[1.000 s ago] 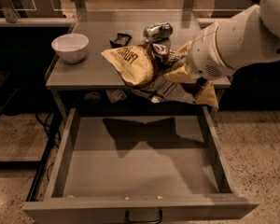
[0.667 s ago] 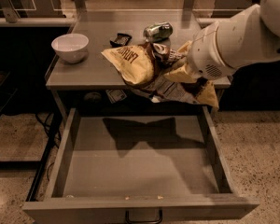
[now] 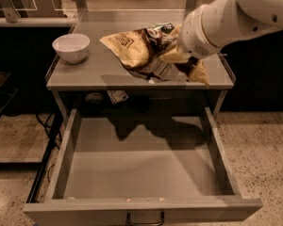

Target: Pick brown chip bag from top drawer and place on counter

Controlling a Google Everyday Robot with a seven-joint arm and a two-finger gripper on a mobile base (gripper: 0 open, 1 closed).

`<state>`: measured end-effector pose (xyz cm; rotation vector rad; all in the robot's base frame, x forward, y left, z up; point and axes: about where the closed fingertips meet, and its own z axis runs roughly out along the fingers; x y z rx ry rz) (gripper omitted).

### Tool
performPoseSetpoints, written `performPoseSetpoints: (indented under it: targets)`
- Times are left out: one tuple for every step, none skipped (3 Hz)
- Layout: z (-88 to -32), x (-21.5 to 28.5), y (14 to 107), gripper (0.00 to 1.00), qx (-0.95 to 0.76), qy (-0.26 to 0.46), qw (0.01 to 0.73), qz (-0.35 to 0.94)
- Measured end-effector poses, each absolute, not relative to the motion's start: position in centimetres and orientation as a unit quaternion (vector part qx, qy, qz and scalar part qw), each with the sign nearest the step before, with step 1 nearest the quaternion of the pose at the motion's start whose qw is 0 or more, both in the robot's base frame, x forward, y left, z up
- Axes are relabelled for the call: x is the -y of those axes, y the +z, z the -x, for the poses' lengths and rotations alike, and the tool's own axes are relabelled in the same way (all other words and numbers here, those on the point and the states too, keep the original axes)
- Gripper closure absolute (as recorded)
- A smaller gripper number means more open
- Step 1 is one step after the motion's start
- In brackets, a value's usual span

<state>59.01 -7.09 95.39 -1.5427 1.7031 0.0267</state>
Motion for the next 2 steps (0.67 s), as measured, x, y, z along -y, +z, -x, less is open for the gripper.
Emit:
performPoseSetpoints:
  targets:
    - [-64.6,6.6,95.1,1.0,-0.655,-0.008,0.43,0.621]
    - [-68.6,6.0,94.5,1.0,-0.628,-0.034,0.46,0.627]
